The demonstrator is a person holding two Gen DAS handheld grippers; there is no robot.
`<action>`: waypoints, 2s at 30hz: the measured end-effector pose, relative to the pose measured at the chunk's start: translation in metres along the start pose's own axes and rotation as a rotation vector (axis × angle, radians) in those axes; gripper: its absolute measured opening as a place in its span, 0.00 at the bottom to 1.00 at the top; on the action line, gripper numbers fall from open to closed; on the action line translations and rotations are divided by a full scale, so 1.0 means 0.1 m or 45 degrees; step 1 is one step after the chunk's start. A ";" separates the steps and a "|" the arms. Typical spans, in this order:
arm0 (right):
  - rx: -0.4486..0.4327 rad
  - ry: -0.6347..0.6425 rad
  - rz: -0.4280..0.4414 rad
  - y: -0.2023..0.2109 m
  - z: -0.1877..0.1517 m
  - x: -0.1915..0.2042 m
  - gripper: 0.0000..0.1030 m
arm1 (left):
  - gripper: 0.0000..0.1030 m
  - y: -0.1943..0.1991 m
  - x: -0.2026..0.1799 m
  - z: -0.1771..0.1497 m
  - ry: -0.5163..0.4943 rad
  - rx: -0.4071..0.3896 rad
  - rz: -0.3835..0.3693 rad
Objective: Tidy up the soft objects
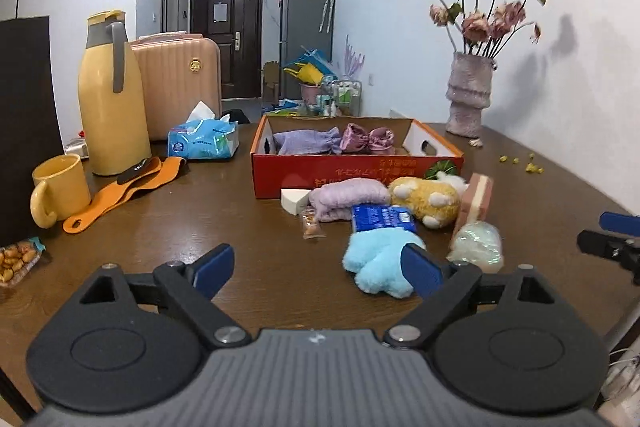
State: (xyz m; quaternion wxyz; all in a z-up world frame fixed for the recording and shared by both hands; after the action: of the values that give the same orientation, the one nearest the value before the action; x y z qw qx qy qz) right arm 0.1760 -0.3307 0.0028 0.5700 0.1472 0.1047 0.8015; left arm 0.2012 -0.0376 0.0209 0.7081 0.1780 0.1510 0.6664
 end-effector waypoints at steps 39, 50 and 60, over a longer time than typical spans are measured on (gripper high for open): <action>-0.073 -0.248 0.253 -0.65 0.90 -0.31 0.28 | 0.29 -0.45 -0.54 0.67 0.287 0.041 -0.736; 0.144 -0.190 0.317 -0.78 -0.04 0.63 0.28 | 0.29 -0.24 0.16 -0.42 0.325 0.169 -0.567; 0.326 -0.240 0.357 -0.37 -0.75 0.89 0.27 | 0.41 -0.07 0.32 -0.88 0.298 0.244 -0.574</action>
State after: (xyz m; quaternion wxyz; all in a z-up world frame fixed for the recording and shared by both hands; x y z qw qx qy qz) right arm 0.1544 -0.2351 -0.0695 0.4368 0.3059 0.1306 0.8358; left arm 0.1698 -0.0020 -0.0604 0.7963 0.1277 0.3300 0.4905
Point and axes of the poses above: each gripper's, at about its wrist camera, not at the fingertips, and y roughly against the way its jaws point, x to its left, z to its top, the point moved 4 cm from there along -y, roughly the way its jaws point, and after that the axes turned 4 degrees about z, right-handed, at the moved point
